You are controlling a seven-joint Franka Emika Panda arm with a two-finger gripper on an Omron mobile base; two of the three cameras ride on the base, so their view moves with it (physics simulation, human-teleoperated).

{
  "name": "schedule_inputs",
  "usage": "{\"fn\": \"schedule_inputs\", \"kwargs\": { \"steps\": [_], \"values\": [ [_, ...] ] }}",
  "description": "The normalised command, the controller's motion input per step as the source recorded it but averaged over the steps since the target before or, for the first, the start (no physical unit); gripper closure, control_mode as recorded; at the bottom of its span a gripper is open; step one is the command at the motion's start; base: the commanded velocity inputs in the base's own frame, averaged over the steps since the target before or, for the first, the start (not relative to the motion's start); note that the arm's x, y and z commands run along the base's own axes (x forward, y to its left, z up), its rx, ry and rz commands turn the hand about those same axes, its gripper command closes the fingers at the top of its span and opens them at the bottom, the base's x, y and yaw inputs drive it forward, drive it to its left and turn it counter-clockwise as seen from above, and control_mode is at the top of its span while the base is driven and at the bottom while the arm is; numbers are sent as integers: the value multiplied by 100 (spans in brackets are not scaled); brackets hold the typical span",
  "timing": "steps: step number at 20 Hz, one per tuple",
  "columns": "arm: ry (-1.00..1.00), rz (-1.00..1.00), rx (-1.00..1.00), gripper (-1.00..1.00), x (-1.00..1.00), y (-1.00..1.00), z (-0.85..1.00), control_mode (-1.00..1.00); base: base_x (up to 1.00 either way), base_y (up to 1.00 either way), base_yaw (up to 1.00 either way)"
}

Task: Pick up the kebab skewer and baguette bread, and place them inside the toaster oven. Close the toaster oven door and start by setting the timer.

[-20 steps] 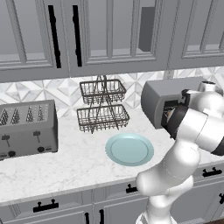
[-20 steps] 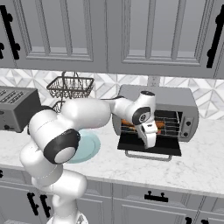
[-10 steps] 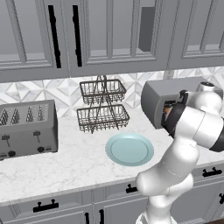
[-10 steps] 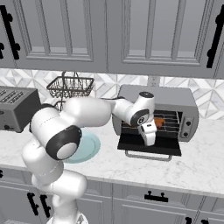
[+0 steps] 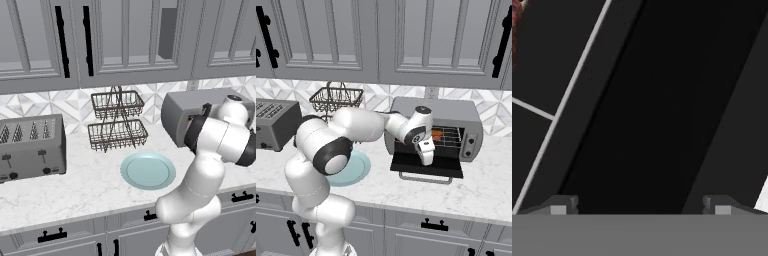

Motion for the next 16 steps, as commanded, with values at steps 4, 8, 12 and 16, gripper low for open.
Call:
{"fn": "schedule_inputs", "kwargs": {
  "steps": [4, 8, 12, 16],
  "values": [
    [-5, 0, 0, -100, 33, 0, -7, -100, 0, 0, 0],
    [-6, 0, 0, -100, 41, 0, 0, -100, 0, 0, 0],
    [-5, 0, 0, -100, 24, 0, 0, -100, 0, 0, 0],
    [-5, 0, 0, -100, 2, 0, 0, -100, 0, 0, 0]
  ]
}}
